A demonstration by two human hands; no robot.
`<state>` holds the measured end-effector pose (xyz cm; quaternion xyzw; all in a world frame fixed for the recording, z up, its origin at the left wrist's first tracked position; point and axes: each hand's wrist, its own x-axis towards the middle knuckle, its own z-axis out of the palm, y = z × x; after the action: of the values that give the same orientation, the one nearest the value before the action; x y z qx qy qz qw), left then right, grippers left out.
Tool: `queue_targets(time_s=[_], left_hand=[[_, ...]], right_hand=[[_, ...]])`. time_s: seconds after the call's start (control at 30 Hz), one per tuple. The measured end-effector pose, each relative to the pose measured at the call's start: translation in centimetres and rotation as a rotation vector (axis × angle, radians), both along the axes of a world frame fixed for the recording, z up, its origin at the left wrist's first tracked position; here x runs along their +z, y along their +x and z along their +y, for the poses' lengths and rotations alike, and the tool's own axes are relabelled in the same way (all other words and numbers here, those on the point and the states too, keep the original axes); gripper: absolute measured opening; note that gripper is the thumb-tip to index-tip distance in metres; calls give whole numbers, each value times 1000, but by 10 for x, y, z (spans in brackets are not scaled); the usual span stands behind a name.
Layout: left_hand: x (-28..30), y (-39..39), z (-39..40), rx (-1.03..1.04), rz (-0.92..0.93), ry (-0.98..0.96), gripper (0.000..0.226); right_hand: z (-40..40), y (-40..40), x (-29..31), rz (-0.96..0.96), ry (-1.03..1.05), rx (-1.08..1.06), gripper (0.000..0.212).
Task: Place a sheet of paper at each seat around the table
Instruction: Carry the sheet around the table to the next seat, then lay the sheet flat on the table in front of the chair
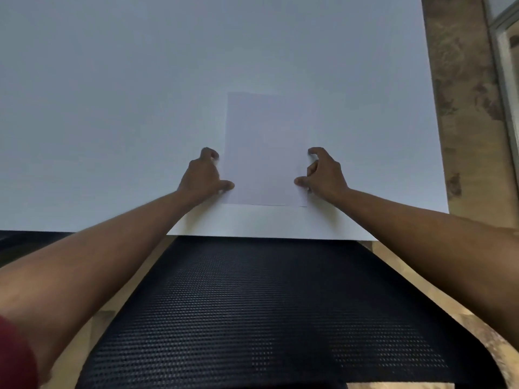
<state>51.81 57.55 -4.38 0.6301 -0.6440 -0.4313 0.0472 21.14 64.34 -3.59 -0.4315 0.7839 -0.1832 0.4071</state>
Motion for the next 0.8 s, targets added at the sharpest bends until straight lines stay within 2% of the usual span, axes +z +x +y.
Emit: queue_targets(time_s=[0.1, 0.2, 0.3, 0.4, 0.5, 0.6, 0.8], left_hand=[[-6, 8, -1, -112, -68, -94, 89], [-6, 17, 3, -234, -33, -223, 79], [-10, 24, 4, -401, -88, -363, 76], [-20, 29, -2, -588, -147, -468, 89], [-25, 29, -8, -735, -256, -430, 104], [-28, 27, -12, -764, -302, -429, 108], [-29, 19, -27, -734, -321, -442, 109]], right_hand=[[0, 0, -4, 8, -11, 16, 81], [2, 2, -4, 25, -21, 24, 81], [12, 1, -1, 140, -131, 99, 70], [25, -4, 3, 274, -262, 386, 59], [31, -12, -3, 369, -225, 656, 72], [27, -18, -11, 412, -164, 721, 81], [9, -27, -18, 399, -158, 707, 82]])
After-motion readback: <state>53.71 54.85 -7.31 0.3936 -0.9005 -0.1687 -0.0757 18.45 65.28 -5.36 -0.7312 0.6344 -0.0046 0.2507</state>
